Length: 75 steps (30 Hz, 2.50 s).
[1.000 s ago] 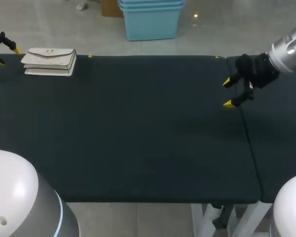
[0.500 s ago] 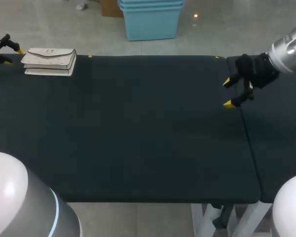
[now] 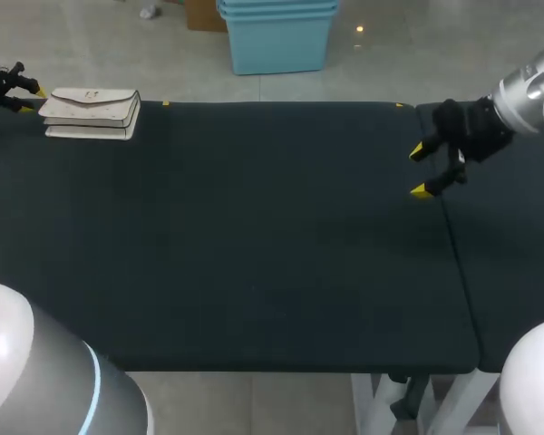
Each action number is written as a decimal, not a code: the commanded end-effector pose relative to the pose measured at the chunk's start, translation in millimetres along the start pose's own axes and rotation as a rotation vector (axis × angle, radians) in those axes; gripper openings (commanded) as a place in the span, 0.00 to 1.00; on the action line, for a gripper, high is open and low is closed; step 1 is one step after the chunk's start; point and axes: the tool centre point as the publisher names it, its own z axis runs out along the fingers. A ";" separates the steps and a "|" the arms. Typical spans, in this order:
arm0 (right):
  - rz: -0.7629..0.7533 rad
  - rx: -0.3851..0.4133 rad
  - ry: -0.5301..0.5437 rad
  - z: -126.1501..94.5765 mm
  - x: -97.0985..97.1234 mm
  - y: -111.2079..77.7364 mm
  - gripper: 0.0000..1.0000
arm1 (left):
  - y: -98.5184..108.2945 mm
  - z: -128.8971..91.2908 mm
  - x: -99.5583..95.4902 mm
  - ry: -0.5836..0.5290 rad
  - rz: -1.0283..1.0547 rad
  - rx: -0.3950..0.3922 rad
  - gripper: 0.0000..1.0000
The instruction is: Pick up the bag, open it, inspect its contents, close it, and place it on the opposite side
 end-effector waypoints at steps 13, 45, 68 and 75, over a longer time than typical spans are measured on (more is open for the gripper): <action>-0.001 -0.002 0.002 0.0 -0.6 -0.5 1.00 | -8.7 28.4 -11.8 0.092 -0.022 -0.307 0.00; -0.001 -0.002 0.002 0.0 -0.6 -0.5 1.00 | 84.5 13.7 27.1 0.110 -0.034 -0.356 0.00; -0.001 -0.002 0.002 0.0 -0.6 -0.5 1.00 | 164.4 -0.6 51.8 0.075 -0.152 -0.227 0.00; -0.001 -0.002 0.002 0.0 -0.6 -0.5 1.00 | 192.5 -1.8 73.8 0.081 -0.135 -0.249 0.00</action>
